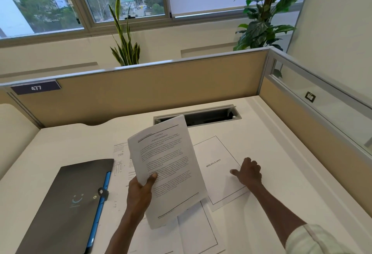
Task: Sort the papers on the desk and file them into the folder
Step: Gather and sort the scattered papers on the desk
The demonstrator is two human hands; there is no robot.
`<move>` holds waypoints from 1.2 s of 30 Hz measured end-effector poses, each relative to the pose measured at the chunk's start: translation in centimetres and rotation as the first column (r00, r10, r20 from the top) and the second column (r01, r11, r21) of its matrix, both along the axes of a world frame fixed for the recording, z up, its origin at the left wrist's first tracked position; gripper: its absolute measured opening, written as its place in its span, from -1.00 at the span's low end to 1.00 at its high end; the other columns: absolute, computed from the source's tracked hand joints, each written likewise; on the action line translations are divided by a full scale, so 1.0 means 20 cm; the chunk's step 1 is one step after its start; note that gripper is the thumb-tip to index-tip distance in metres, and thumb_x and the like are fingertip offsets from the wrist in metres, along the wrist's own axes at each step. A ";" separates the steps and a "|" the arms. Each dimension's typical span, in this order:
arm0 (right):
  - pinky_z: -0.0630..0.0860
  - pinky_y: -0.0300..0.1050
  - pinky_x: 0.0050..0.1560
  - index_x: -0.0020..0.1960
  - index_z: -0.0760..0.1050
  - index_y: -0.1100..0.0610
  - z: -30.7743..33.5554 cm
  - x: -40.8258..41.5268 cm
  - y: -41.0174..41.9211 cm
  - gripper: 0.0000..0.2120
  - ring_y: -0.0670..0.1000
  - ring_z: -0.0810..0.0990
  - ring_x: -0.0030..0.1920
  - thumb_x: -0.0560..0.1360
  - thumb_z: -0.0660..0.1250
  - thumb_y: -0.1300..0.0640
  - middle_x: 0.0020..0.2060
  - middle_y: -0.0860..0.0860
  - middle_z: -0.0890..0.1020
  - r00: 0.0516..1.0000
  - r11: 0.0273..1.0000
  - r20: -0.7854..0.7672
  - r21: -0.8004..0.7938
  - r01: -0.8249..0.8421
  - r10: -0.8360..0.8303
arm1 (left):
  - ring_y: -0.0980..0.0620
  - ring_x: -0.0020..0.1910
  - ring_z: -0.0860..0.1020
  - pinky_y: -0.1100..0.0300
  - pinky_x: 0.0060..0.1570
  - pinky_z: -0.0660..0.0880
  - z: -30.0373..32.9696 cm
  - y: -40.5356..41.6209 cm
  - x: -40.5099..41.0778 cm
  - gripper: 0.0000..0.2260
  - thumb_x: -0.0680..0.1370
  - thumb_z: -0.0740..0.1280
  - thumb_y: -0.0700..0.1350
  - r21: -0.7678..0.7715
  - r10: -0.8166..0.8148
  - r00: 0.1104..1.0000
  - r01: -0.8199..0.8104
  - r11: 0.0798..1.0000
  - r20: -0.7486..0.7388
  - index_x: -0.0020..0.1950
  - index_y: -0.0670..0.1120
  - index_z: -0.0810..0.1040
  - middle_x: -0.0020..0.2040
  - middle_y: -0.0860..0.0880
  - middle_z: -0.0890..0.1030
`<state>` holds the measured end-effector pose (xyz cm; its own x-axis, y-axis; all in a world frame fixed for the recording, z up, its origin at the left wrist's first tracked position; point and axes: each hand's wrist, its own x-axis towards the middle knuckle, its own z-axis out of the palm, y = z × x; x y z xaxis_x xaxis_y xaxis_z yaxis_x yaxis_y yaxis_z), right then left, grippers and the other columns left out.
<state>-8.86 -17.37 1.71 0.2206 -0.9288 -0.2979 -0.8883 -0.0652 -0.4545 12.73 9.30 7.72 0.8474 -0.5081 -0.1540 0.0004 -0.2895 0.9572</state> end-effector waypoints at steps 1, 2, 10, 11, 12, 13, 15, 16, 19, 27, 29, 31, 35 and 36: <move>0.41 0.08 0.21 0.32 0.25 0.24 0.00 0.01 0.00 -0.29 0.21 0.35 0.31 0.39 0.46 -0.14 0.26 0.20 0.40 0.995 1.000 -0.096 0.009 -0.021 0.022 | -0.08 -0.20 0.67 0.11 -0.36 0.55 0.00 0.01 0.01 -0.90 0.57 0.38 -0.08 0.003 0.006 1.000 -0.006 1.000 0.000 0.03 0.11 0.52 -0.07 0.08 0.67; 0.40 0.08 0.21 0.32 0.25 0.22 -0.01 0.02 0.01 -0.26 0.19 0.35 0.31 0.37 0.47 -0.17 0.27 0.18 0.39 0.984 0.999 -0.175 0.006 -0.038 0.039 | -0.09 -0.20 0.67 0.09 -0.35 0.56 0.00 0.01 0.02 -0.90 0.57 0.37 -0.08 0.005 0.010 1.000 -0.010 1.000 0.003 0.03 0.10 0.52 -0.06 0.06 0.68; 0.49 -0.04 0.06 0.19 0.39 0.20 0.01 0.03 -0.04 -0.56 0.17 0.56 0.16 0.42 0.44 0.05 0.15 0.12 0.58 0.988 0.999 -0.155 0.035 -0.023 0.028 | -0.14 -0.21 0.69 0.03 -0.33 0.60 0.01 0.03 0.05 -0.90 0.57 0.37 -0.08 0.000 0.038 0.999 -0.038 0.999 0.016 0.04 0.05 0.50 -0.05 -0.02 0.69; 0.48 -0.08 -0.01 0.17 0.44 0.18 0.02 0.02 -0.04 -0.67 0.17 0.58 0.12 0.45 0.39 0.11 0.12 0.12 0.60 0.993 1.000 -0.119 -0.010 -0.013 0.011 | -0.13 -0.23 0.69 0.03 -0.34 0.61 0.01 0.03 0.05 -0.91 0.57 0.36 -0.07 0.003 0.044 0.999 -0.044 0.999 0.016 0.04 0.06 0.50 -0.06 -0.02 0.69; 0.46 -0.11 -0.06 0.14 0.47 0.17 0.03 0.01 -0.03 -0.74 0.17 0.60 0.08 0.48 0.34 0.15 0.10 0.12 0.62 0.997 0.998 -0.078 -0.065 -0.007 0.002 | -0.13 -0.23 0.70 0.02 -0.34 0.62 0.00 0.03 0.05 -0.91 0.57 0.36 -0.06 0.005 0.050 0.999 -0.050 0.999 0.017 0.05 0.05 0.50 -0.07 -0.02 0.70; 0.43 -0.12 -0.10 0.12 0.49 0.16 0.04 0.00 -0.03 -0.79 0.17 0.61 0.05 0.49 0.30 0.18 0.07 0.12 0.63 1.000 0.992 -0.029 -0.124 -0.005 0.001 | -0.13 -0.23 0.70 0.00 -0.33 0.63 0.00 0.03 0.06 -0.90 0.57 0.36 -0.06 0.008 0.055 0.998 -0.056 0.998 0.021 0.06 0.04 0.50 -0.07 -0.02 0.70; 0.42 -0.12 -0.17 0.08 0.48 0.18 0.08 -0.01 0.00 -0.85 0.19 0.61 -0.02 0.51 0.26 0.19 -0.01 0.14 0.65 0.998 0.972 0.064 -0.236 -0.012 0.028 | -0.13 -0.22 0.69 0.00 -0.32 0.62 0.00 0.02 0.06 -0.91 0.58 0.35 -0.05 0.017 0.069 0.997 -0.070 0.997 0.045 0.05 0.05 0.49 -0.06 -0.03 0.69; 0.42 -0.10 -0.19 0.05 0.46 0.19 0.12 -0.01 0.01 -0.87 0.20 0.61 -0.06 0.52 0.26 0.20 -0.04 0.15 0.65 0.993 0.960 0.106 -0.280 -0.013 0.045 | -0.13 -0.22 0.69 0.04 -0.32 0.61 0.00 0.02 0.06 -0.93 0.58 0.35 -0.05 0.022 0.080 0.995 -0.082 0.996 0.062 0.04 0.05 0.49 -0.06 -0.04 0.69; 0.43 -0.08 -0.26 -0.06 0.41 0.19 0.24 0.00 0.05 -0.93 0.20 0.58 -0.19 0.52 0.29 0.21 -0.17 0.16 0.65 0.969 0.933 0.231 -0.360 0.004 0.085 | -0.11 -0.21 0.66 0.11 -0.33 0.56 0.00 0.01 0.05 -0.91 0.59 0.34 -0.06 0.019 0.122 0.988 -0.124 0.992 0.090 0.06 0.00 0.47 -0.03 -0.09 0.67; 0.33 -0.25 -0.35 -0.08 0.47 0.17 0.57 -0.04 0.12 -0.86 0.06 0.53 -0.26 0.47 0.43 0.18 -0.23 0.01 0.61 0.835 0.926 0.518 -0.376 0.027 0.185 | -0.12 -0.20 0.65 0.06 -0.30 0.59 0.02 -0.04 0.05 -0.86 0.58 0.34 -0.07 0.026 0.111 0.994 -0.111 0.993 0.016 0.12 -0.01 0.46 0.01 -0.11 0.65; 0.34 -0.32 -0.34 -0.07 0.50 0.17 0.62 -0.06 0.14 -0.84 0.05 0.54 -0.23 0.46 0.45 0.15 -0.21 -0.01 0.61 0.809 0.939 0.557 -0.344 0.020 0.187 | -0.18 -0.12 0.66 -0.12 -0.16 0.63 0.02 -0.05 0.04 -0.78 0.58 0.36 -0.06 0.018 0.084 0.995 -0.083 0.996 -0.054 0.20 -0.03 0.46 0.06 -0.11 0.64; 0.38 -0.29 -0.32 -0.06 0.53 0.16 0.64 -0.07 0.17 -0.82 0.04 0.58 -0.20 0.44 0.47 0.11 -0.19 -0.02 0.63 0.778 0.970 0.608 -0.241 -0.007 0.156 | -0.23 -0.04 0.65 -0.24 -0.04 0.61 0.03 -0.05 0.02 -0.70 0.57 0.38 -0.07 0.007 0.055 0.989 -0.054 0.998 -0.136 0.27 -0.04 0.44 0.08 -0.10 0.63; 0.47 -0.21 -0.29 -0.10 0.57 0.14 0.65 -0.09 0.25 -0.84 0.04 0.64 -0.18 0.40 0.50 0.11 -0.18 0.02 0.68 0.709 0.992 0.703 0.037 -0.121 0.060 | -0.17 -0.12 0.70 -0.05 -0.25 0.65 0.04 -0.05 -0.03 -0.80 0.54 0.41 -0.19 -0.109 -0.026 0.952 -0.008 0.994 -0.304 0.14 -0.05 0.54 -0.05 -0.08 0.72; 0.51 -0.17 -0.25 -0.10 0.58 0.15 0.64 -0.09 0.27 -0.83 0.05 0.65 -0.16 0.39 0.51 0.12 -0.17 0.03 0.68 0.714 0.986 0.698 0.073 -0.147 0.055 | -0.15 -0.16 0.72 0.00 -0.30 0.64 0.05 -0.05 -0.05 -0.82 0.53 0.42 -0.22 -0.134 -0.054 0.940 0.009 0.991 -0.336 0.11 -0.06 0.57 -0.09 -0.08 0.74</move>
